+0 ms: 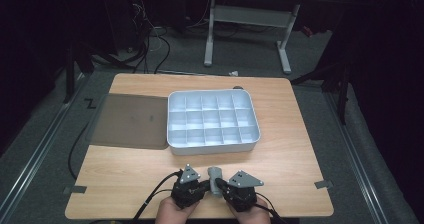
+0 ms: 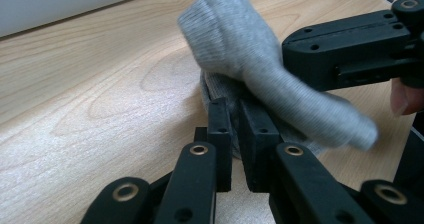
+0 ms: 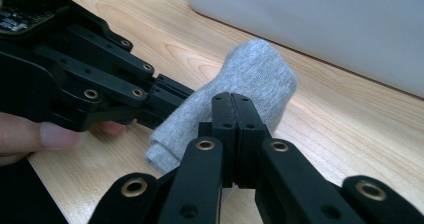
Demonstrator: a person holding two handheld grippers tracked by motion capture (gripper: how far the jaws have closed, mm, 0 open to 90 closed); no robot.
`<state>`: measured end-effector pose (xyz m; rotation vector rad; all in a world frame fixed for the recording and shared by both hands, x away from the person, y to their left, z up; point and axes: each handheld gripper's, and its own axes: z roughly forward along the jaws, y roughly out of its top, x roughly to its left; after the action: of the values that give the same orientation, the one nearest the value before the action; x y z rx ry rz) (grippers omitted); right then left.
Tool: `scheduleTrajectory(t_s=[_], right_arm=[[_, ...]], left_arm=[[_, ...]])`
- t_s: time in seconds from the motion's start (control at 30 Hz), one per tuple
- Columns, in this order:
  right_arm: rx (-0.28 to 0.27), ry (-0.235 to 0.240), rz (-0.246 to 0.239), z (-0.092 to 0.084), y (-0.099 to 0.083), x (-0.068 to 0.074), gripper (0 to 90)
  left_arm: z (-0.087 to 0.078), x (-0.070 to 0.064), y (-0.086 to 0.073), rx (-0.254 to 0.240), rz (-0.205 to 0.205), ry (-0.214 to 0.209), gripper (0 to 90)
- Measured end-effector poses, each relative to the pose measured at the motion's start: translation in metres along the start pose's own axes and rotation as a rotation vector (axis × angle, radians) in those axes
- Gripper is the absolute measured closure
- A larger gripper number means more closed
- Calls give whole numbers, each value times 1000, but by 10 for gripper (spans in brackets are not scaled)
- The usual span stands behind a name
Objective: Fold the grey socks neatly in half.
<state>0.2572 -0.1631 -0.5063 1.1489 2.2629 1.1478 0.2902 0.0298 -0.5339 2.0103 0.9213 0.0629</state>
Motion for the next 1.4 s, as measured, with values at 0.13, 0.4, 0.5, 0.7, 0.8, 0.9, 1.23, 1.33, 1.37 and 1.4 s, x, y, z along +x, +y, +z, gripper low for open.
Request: scheduleTrajectory(t_s=[0.13,0.4,0.5,0.7,0.8,0.9,1.23,1.33,1.37,1.4], right_arm=[[8,1,-10,2,0,2,900],[52,-16,-37,9,-4,6,900],[60,-13,-38,11,-4,5,900],[57,-5,-34,11,-6,3,900],[50,4,-26,11,-7,2,900],[44,13,-13,11,-8,0,900],[41,34,18,11,-9,-3,900],[39,33,17,11,-9,-3,900],[39,34,18,11,-9,-3,900],[40,35,18,11,-9,-3,900]], left_arm=[[1,0,0,4,7,-2,854],[0,3,-1,18,-1,-23,852],[-3,5,-1,14,-5,-22,820],[-17,7,1,-74,-4,18,821],[-20,2,1,-118,12,28,808],[-20,-3,1,-136,20,24,790],[-9,-8,-2,-102,59,32,804],[-7,-7,-4,-86,74,42,811],[-7,-7,-4,-86,74,42,814],[-6,-8,-4,-82,76,45,821]])
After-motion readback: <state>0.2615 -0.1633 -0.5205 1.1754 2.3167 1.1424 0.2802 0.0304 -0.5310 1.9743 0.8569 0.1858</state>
